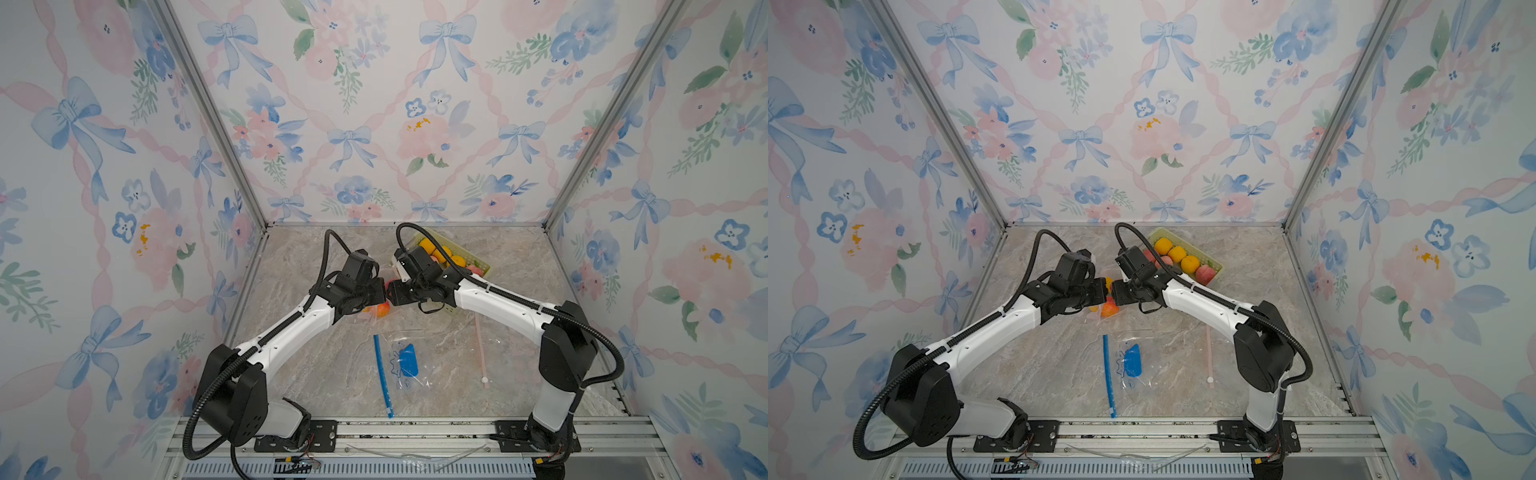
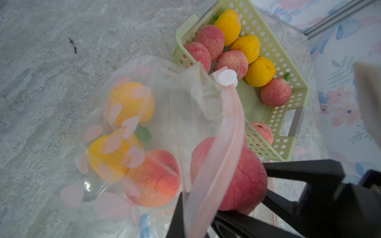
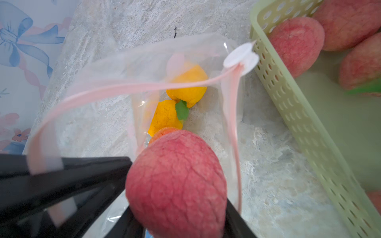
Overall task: Place the peach in a zip-top bag and seal the zipper
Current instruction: Place the peach in the zipper food storage bag, then adjust the zipper food storage bag at the center of the board.
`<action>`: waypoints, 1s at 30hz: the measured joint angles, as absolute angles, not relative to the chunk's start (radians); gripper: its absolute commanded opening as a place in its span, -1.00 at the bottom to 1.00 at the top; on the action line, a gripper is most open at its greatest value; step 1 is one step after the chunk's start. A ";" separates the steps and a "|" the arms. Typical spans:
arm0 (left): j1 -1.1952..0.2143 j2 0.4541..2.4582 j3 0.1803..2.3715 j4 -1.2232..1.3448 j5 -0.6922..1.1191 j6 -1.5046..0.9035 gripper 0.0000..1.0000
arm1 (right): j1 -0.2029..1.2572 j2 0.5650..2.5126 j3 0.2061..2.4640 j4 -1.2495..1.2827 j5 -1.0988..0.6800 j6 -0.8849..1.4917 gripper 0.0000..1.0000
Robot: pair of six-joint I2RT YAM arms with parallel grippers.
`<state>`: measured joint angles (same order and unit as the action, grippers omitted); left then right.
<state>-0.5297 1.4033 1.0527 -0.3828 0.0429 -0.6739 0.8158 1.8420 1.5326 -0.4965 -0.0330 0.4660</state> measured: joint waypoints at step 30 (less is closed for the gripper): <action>-0.530 1.404 1.053 -0.383 0.042 -0.674 -1.00 | 0.822 1.532 1.179 -0.340 0.054 0.825 0.21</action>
